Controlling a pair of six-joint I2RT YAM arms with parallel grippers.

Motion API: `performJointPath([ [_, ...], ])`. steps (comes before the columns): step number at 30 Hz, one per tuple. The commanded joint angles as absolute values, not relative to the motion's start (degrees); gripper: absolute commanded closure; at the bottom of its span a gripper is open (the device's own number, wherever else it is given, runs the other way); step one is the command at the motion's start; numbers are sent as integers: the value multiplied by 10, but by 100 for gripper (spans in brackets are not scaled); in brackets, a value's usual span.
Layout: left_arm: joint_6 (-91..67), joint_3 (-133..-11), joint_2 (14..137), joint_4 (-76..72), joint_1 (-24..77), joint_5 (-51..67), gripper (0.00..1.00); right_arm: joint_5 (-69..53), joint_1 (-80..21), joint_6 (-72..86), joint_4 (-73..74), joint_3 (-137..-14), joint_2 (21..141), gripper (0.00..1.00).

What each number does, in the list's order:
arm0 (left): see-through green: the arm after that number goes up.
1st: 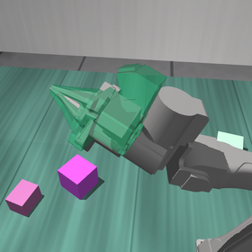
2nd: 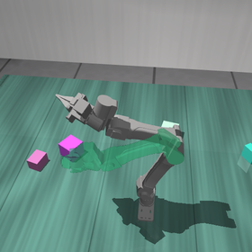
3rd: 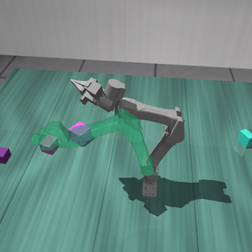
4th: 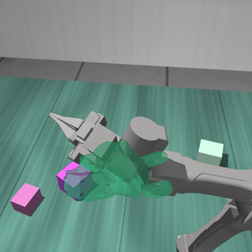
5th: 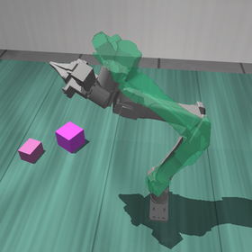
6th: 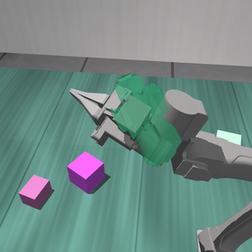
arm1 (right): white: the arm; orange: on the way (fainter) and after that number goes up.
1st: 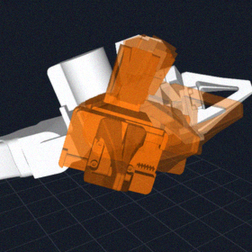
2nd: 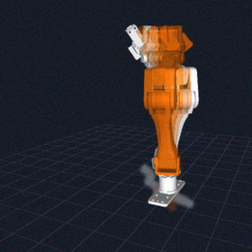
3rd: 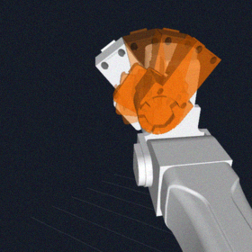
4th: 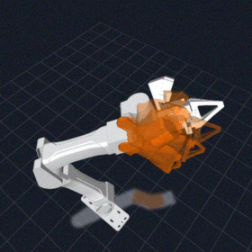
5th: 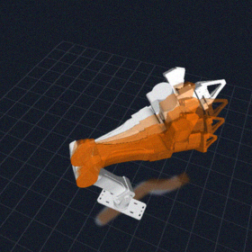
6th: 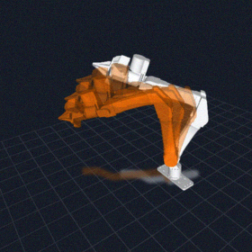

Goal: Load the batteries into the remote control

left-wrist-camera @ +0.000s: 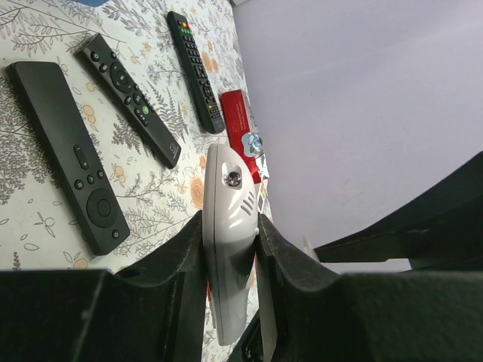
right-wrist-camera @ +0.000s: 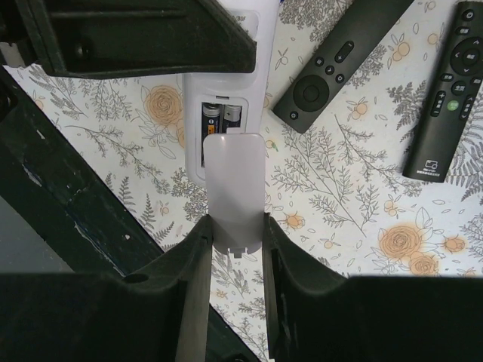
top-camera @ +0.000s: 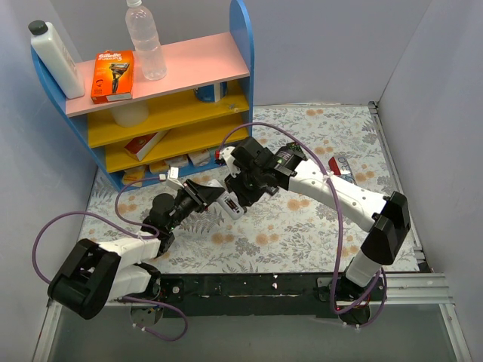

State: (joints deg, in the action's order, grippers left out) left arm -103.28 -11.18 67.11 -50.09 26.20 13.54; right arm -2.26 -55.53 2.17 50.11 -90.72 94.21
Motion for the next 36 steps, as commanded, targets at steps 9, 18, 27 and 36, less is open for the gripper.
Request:
performJointPath([
  [9, -1014, -147, 667, -533, 260, 153, 100, -40, -564, 38, 511, -962, 978, 80],
  [18, -988, -186, 659, -493, 261, 146, 100, -52, -566, 43, 504, -965, 984, 81],
  [27, -972, -195, 656, -495, 260, 146, 100, -3, -567, 39, 511, -965, 978, 82],
  [36, -974, -203, 664, -476, 260, 151, 100, 13, -566, 61, 475, -943, 956, 84],
])
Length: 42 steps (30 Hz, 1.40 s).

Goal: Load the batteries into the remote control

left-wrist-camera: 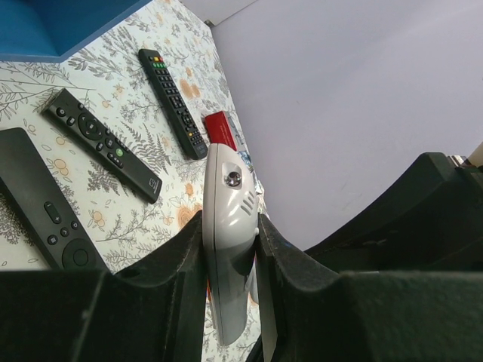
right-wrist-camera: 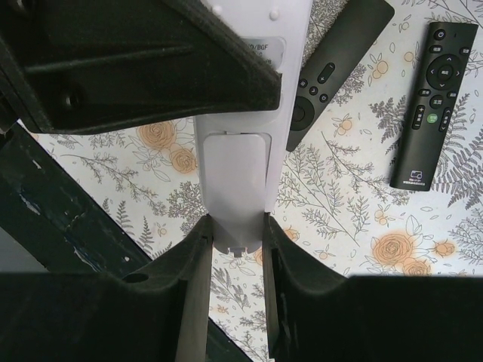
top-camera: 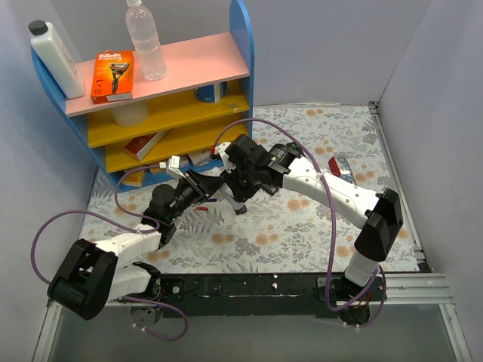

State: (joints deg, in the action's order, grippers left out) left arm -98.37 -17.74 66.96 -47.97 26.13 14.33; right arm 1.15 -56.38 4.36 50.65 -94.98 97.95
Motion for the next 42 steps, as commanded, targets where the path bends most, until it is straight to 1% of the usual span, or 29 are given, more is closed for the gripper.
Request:
performJointPath([
  [1, -974, -204, 665, -484, 260, 150, 100, 14, -566, 64, 478, -943, 957, 84],
  [5, -976, -193, 657, -494, 260, 139, 100, 36, -567, 52, 487, -942, 960, 85],
  [28, -1002, -179, 667, -535, 261, 144, 100, 28, -565, 84, 486, -948, 984, 84],
  [42, -1015, -161, 667, -544, 272, 145, 100, 24, -561, 98, 458, -939, 983, 83],
])
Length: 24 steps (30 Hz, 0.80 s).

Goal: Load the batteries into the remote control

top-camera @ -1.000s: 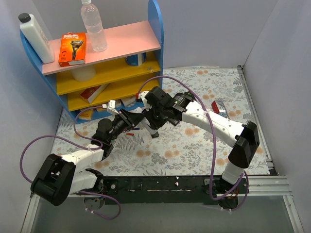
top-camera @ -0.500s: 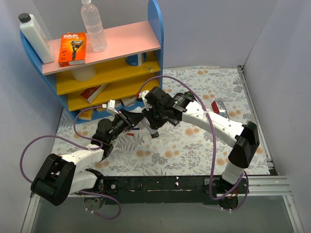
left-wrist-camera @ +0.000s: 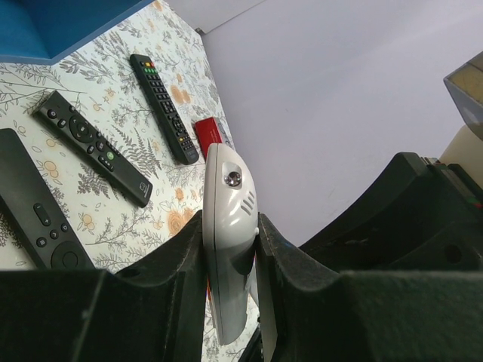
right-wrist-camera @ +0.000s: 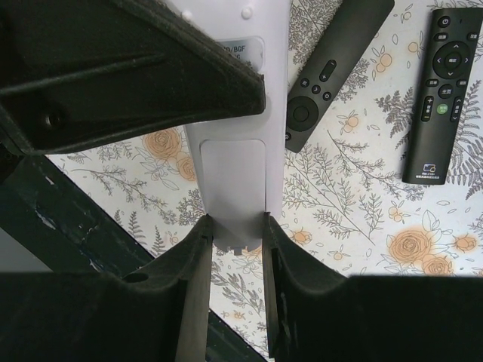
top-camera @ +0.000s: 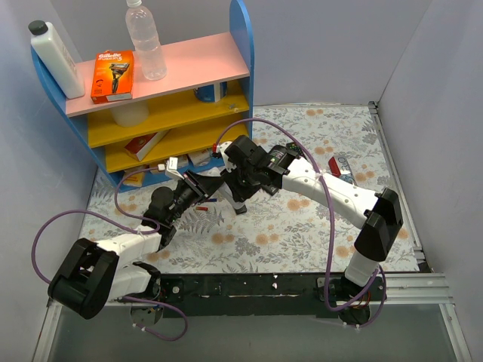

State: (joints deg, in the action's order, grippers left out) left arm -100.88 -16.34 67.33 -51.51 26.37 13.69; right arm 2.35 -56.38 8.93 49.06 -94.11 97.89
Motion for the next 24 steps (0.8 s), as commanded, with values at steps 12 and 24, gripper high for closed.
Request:
performJointPath([
  [12, -1070, -156, 666, -539, 277, 125, 100, 13, -561, 83, 449, -948, 995, 72],
  [24, -1104, -150, 671, -538, 276, 115, 100, 13, -562, 75, 453, -947, 991, 55],
])
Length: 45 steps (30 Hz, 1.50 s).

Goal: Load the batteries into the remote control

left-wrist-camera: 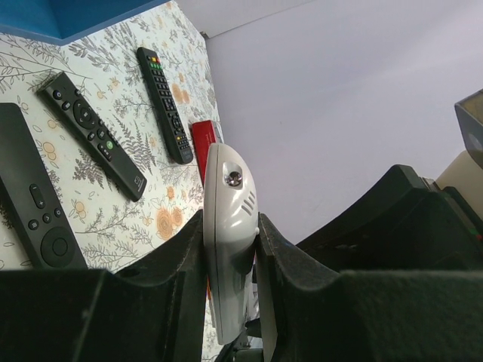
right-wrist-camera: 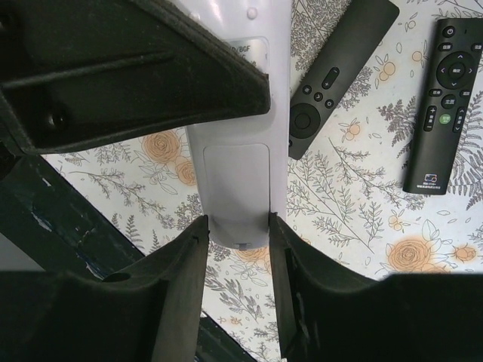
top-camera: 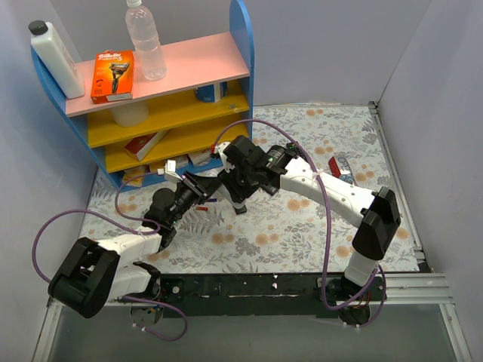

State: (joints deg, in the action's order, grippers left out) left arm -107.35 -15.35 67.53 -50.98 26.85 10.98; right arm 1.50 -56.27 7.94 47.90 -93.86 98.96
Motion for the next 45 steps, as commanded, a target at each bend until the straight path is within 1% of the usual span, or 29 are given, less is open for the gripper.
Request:
performJointPath([
  [1, -1107, -148, 671, -538, 277, 113, 100, 13, -561, 75, 453, -947, 991, 54],
  [8, -1128, -142, 669, -531, 276, 99, 100, 10, -562, 76, 454, -951, 985, 46],
  [9, -1129, -141, 668, -530, 276, 98, 100, 12, -562, 75, 455, -954, 985, 43],
  [11, -1132, -140, 666, -529, 276, 96, 100, 23, -562, 75, 459, -964, 981, 40],
  [12, -1131, -140, 664, -527, 276, 94, 100, 27, -561, 76, 460, -968, 979, 37],
  [16, -1136, -142, 666, -531, 277, 96, 100, 12, -549, 90, 437, -966, 947, 34],
  [17, -1137, -143, 667, -533, 277, 98, 100, -17, -544, 97, 422, -957, 935, 33],
  [18, -1137, -145, 668, -535, 276, 98, 100, -35, -529, 111, 404, -922, 920, 31],
  [20, -1140, -149, 668, -537, 276, 102, 100, -102, -496, 136, 330, -878, 872, 29],
  [21, -1141, -151, 668, -539, 276, 104, 100, -127, -483, 168, 301, -823, 841, 26],
  [22, -1143, -155, 667, -540, 276, 105, 100, -181, -469, 184, 250, -798, 825, 26],
  [24, -1150, -156, 664, -544, 276, 107, 100, -232, -428, 234, 194, -718, 789, 20],
  [25, -1153, -159, 664, -546, 276, 108, 100, -275, -418, 248, 145, -693, 778, 19],
  [28, -1162, -162, 657, -549, 276, 110, 100, -315, -396, 272, 96, -637, 752, 18],
  [35, -1173, -176, 642, -554, 277, 112, 100, -353, -390, 303, 36, -586, 747, 17],
  [42, -1174, -188, 628, -555, 276, 127, 100, -368, -388, 316, 6, -576, 761, 18],
  [44, -1177, -190, 628, -562, 276, 131, 100, -378, -388, 319, -19, -573, 765, 19],
  [45, -1178, -190, 627, -563, 276, 131, 100, -381, -388, 322, -23, -572, 768, 21],
])
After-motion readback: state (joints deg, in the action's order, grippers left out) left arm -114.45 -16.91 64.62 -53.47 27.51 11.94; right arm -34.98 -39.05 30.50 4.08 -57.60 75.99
